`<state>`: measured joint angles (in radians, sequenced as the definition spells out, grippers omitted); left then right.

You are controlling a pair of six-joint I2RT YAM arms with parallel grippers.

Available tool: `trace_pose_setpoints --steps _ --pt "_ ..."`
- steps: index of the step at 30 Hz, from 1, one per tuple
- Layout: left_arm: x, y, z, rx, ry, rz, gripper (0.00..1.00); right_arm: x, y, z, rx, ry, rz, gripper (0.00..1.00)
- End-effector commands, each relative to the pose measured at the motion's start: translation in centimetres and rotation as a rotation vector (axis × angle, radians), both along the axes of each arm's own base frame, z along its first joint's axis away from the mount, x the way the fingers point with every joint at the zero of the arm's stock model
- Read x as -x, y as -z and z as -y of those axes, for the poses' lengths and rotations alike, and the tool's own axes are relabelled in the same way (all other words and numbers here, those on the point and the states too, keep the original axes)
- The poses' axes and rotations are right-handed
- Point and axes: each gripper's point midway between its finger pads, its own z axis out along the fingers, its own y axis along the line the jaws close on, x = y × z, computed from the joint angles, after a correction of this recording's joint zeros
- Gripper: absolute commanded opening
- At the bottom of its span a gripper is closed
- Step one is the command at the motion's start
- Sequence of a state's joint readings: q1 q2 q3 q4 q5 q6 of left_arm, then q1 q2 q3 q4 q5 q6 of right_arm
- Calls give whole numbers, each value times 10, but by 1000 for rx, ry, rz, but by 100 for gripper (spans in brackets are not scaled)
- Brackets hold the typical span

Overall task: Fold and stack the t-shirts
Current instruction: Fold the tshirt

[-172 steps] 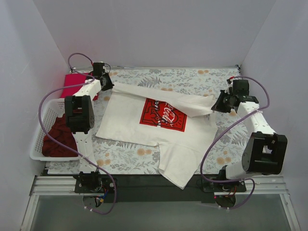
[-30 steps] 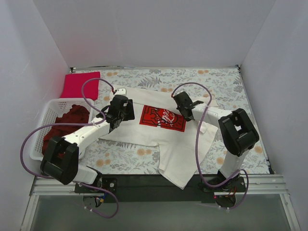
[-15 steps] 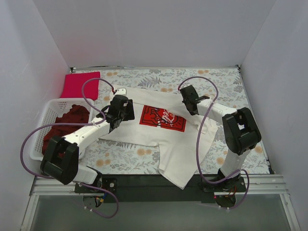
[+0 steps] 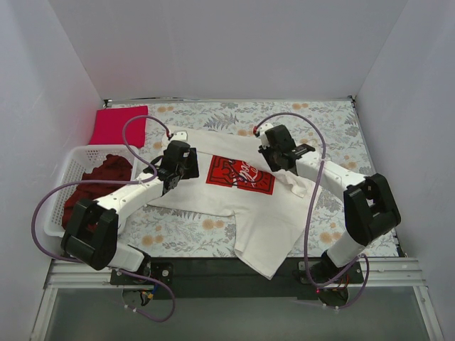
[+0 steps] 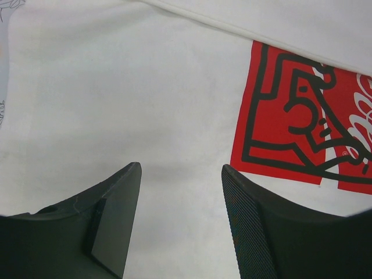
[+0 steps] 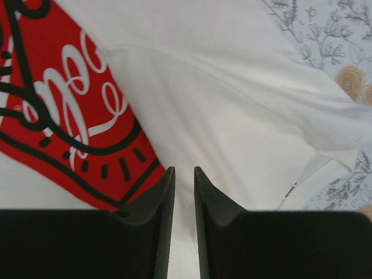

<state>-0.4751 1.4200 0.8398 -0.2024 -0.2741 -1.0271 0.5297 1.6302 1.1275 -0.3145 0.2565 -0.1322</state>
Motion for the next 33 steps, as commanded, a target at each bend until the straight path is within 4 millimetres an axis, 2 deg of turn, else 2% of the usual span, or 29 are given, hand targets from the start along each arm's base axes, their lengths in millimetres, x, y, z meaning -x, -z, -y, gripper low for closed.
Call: trace_pose_setpoints --steps 1,4,7,17,27,33 --pt "-6 -11 -1 -4 -10 36 56 29 18 -18 -82 -88 -96 23" --pt "-7 -10 -1 -3 -11 32 56 38 32 -21 -89 -109 -148 16" --pt "-6 -9 -2 -7 -11 30 56 38 43 -16 -62 -85 -165 14" --pt "-6 -9 -3 -14 -17 32 56 21 67 7 88 -10 -163 13" --pt "-6 -7 -4 -17 -19 25 56 -3 55 31 180 74 -89 18" --pt "-6 -7 -4 -20 -18 26 56 -11 51 33 183 86 -69 24"
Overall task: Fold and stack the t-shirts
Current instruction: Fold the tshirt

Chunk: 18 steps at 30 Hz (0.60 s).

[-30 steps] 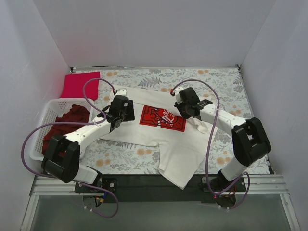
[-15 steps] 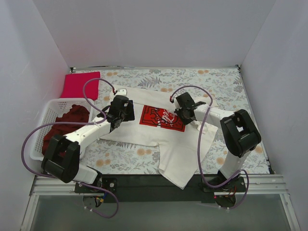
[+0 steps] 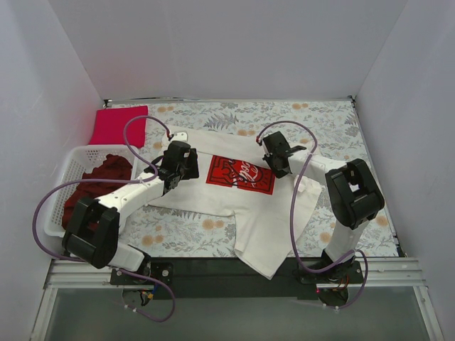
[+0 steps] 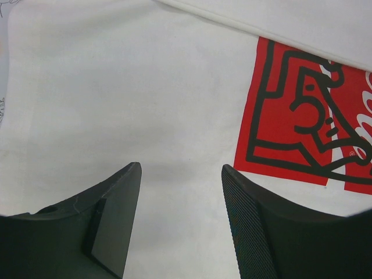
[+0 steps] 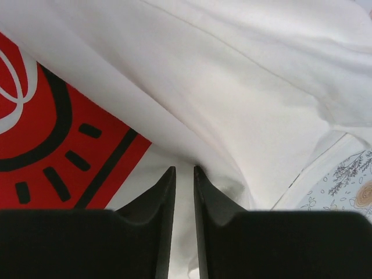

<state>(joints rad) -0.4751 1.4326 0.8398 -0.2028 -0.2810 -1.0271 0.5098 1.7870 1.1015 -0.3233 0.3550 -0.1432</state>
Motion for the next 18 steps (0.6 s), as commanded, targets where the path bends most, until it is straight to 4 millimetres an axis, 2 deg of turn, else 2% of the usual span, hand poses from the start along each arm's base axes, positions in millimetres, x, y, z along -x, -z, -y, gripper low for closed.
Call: trace_pose_setpoints --steps 1,13,18 --pt "-6 -10 -3 -10 -13 32 56 -18 -13 0 12 12 55 26" --pt "-6 -11 -3 -11 -10 32 56 -22 -3 2 19 -5 43 29" --pt "-5 -9 -3 -15 -8 28 56 -27 -8 7 45 9 68 34"
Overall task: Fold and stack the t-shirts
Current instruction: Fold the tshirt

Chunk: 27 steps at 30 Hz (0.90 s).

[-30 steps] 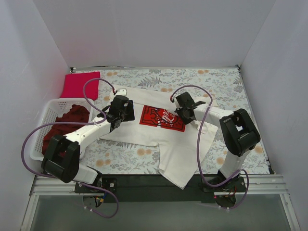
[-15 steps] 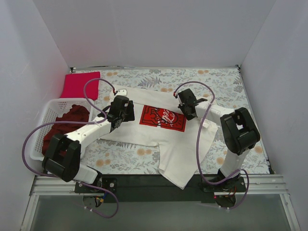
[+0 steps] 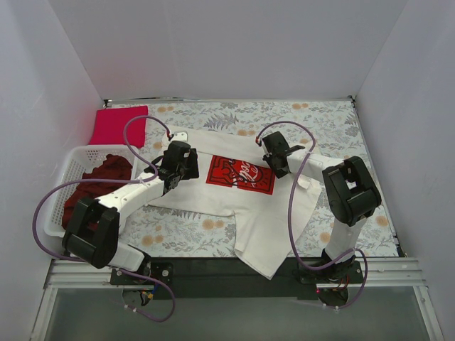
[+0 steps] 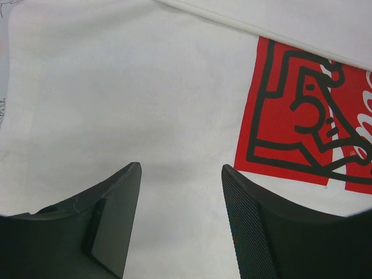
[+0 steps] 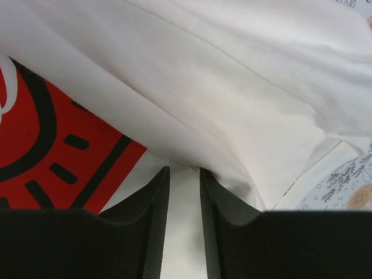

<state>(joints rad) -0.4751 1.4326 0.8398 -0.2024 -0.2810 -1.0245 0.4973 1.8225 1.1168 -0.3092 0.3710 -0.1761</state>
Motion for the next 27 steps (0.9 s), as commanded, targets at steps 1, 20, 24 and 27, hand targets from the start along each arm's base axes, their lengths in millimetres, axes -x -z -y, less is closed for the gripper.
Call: trace_pose_setpoints --steps 1,20,24,27 --pt "-6 -10 -2 -11 -10 30 56 -20 -16 2 14 17 75 34" --pt "-5 -8 -1 -12 -4 25 56 -38 -47 6 42 31 172 44" --pt "-6 -9 -1 -10 -5 26 56 -39 -48 4 31 29 171 45" --pt "-5 -9 -2 -13 -3 26 56 -36 -46 2 17 19 160 44"
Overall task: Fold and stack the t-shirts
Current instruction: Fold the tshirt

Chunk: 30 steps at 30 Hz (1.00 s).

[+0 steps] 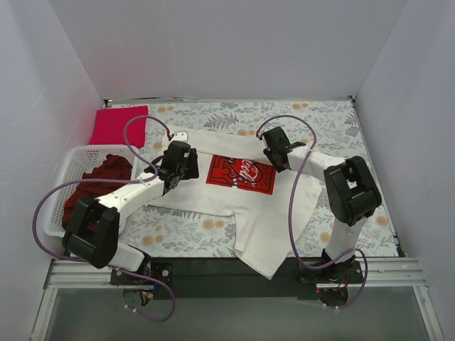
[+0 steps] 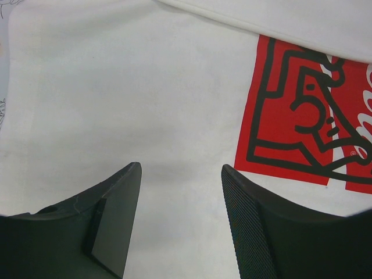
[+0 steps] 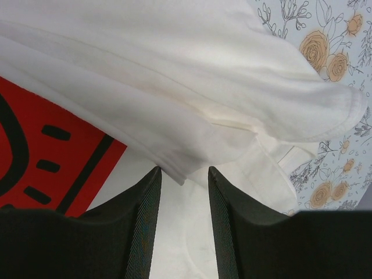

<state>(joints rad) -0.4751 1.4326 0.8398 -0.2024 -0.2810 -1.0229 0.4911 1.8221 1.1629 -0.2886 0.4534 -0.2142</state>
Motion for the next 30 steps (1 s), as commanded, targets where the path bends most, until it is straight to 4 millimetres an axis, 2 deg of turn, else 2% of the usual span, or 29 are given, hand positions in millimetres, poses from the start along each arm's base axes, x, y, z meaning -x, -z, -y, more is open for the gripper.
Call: trace_pose_setpoints --steps 1,11,15,17,18,19,24,30 --pt "-5 -9 -1 -9 -4 27 56 -13 -24 -6 -37 -4 71 43" --pt "-5 -9 -1 -9 -2 23 56 -14 -9 -8 -27 -21 45 33" --pt "-5 -9 0 -7 0 24 56 -12 -6 -8 -25 -23 35 22" --pt "-5 -9 0 -6 3 23 56 -10 -6 -8 -33 -27 29 12" --pt "-5 -8 0 -5 3 20 56 -10 -10 -10 -46 -25 35 4" --pt "-5 -8 0 -4 2 20 56 -8 -12 -12 -62 -29 31 1" --pt "-4 -8 2 3 10 17 56 4 -26 -24 -156 -30 0 1" --pt "-5 -9 2 7 4 21 56 32 -27 -57 -312 -43 -145 1"
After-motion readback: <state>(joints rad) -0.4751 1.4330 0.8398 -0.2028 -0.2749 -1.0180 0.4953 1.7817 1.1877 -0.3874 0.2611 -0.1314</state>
